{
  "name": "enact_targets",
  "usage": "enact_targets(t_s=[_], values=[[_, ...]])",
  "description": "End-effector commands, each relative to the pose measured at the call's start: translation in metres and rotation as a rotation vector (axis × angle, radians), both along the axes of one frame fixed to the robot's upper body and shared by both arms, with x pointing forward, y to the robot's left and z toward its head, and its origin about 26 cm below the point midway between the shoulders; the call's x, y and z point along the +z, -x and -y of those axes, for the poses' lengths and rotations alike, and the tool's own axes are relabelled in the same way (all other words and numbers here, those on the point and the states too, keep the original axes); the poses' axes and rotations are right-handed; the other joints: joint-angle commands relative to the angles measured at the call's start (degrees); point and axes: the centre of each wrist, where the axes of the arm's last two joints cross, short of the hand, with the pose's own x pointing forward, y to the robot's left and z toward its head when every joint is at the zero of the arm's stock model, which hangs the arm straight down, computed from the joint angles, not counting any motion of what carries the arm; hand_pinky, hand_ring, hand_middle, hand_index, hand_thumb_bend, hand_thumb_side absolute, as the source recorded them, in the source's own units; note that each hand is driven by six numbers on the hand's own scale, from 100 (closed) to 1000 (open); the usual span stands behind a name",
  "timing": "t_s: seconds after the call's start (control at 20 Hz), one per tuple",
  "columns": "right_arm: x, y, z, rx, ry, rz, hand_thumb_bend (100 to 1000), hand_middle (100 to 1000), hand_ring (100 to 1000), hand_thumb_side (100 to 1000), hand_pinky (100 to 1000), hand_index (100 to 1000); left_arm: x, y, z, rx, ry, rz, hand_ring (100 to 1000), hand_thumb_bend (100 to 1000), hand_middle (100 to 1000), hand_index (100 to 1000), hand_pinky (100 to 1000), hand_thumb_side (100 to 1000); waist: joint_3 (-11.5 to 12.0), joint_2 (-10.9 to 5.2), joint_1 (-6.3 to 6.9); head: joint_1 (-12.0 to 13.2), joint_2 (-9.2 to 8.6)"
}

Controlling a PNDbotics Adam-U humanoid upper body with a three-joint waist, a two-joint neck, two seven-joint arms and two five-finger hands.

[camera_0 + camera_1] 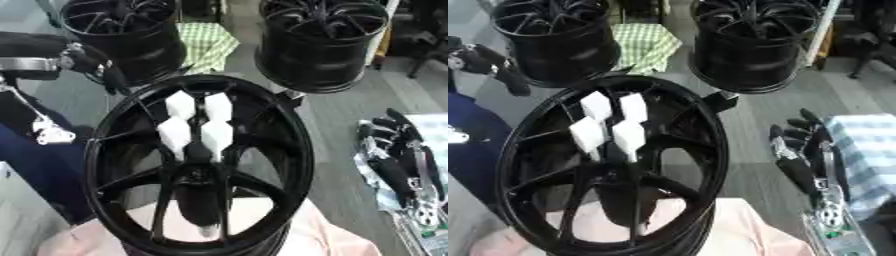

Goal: Pull the pin out of the wheel hub.

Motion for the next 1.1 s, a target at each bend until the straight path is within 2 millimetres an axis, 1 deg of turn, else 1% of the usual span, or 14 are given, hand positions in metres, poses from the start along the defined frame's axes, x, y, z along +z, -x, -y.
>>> enact_targets(t_s=[0.05, 0.1, 0.25, 0.45, 0.65, 0.85, 1.1], values=[[0.005, -0.001, 0.007, 0.001, 0.027, 0.014, 290, 746, 732, 370, 703, 919, 0.009, -0.001, 0.014, -0.065, -0.092, 0.004, 637, 281, 730, 851, 786, 178, 0.1, -1.28, 0.19, -0.2, 0.22], [0.004, -0.001, 0.007, 0.002, 0.028, 0.013, 290, 747, 732, 371, 703, 919, 0.008, -0.003, 0.020, -0.080, -0.107, 0.007, 586, 276, 731, 855, 752, 177, 0.2, -1.35, 0.22, -0.2, 0.26], [0.004, -0.001, 0.007, 0.003, 0.031, 0.010, 290, 747, 732, 371, 703, 919, 0.003, -0.010, 0.035, -0.113, -0.151, 0.024, 507, 268, 737, 867, 681, 188, 0.2, -1.62, 0.27, -0.2, 0.33], [0.003, 0.000, 0.007, 0.003, 0.032, 0.007, 293, 747, 733, 370, 703, 919, -0.008, -0.024, 0.047, -0.125, -0.221, 0.049, 471, 254, 747, 877, 626, 191, 0.3, -1.83, 0.31, -0.3, 0.40], [0.002, 0.000, 0.007, 0.006, 0.032, 0.004, 289, 748, 733, 372, 703, 920, -0.022, -0.043, 0.054, -0.124, -0.278, 0.059, 473, 262, 764, 888, 629, 194, 0.2, -1.93, 0.31, -0.3, 0.55], [0.001, 0.000, 0.007, 0.007, 0.030, 0.003, 289, 748, 734, 372, 703, 920, -0.030, -0.059, 0.056, -0.119, -0.303, 0.062, 478, 280, 791, 902, 634, 201, 0.2, -1.97, 0.29, -0.2, 0.57], [0.001, 0.000, 0.007, 0.009, 0.029, 0.002, 288, 748, 734, 372, 703, 920, -0.037, -0.070, 0.057, -0.125, -0.310, 0.053, 492, 333, 814, 918, 650, 218, 0.0, -1.94, 0.35, -0.2, 0.63]])
